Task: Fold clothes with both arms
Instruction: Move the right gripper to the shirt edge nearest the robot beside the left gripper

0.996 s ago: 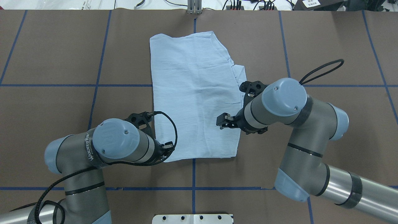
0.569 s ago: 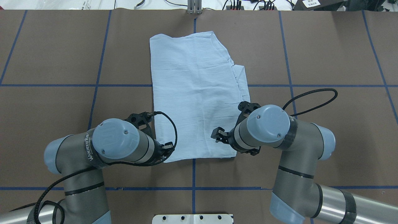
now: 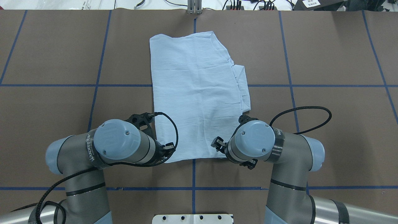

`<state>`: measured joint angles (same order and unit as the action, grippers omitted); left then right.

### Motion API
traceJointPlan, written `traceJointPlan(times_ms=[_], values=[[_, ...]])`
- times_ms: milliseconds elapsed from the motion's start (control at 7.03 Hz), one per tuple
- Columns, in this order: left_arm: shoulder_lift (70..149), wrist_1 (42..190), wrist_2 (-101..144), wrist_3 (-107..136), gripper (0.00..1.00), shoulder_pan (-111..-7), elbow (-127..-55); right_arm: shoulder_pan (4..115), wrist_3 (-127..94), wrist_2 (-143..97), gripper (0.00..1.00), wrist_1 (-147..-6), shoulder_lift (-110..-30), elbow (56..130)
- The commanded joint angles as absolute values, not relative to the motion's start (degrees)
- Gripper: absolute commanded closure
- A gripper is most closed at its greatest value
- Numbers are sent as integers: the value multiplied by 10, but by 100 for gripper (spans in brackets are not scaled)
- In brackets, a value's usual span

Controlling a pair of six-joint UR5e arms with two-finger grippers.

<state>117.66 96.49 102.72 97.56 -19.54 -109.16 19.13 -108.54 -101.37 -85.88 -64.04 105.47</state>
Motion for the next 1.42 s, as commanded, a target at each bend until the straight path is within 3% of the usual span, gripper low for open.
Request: traceJointPlan(times_ms=[0, 853, 1280], values=[[1177, 966, 1027, 975, 100, -196, -1092, 190, -1085, -1005, 0, -859, -623, 1036], [1179, 967, 1027, 973, 100, -195, -1093, 187, -1085, -1002, 1, -855, -620, 1011], [1179, 967, 1026, 973, 100, -196, -1093, 186, -1086, -1002, 32, -853, -618, 1010]])
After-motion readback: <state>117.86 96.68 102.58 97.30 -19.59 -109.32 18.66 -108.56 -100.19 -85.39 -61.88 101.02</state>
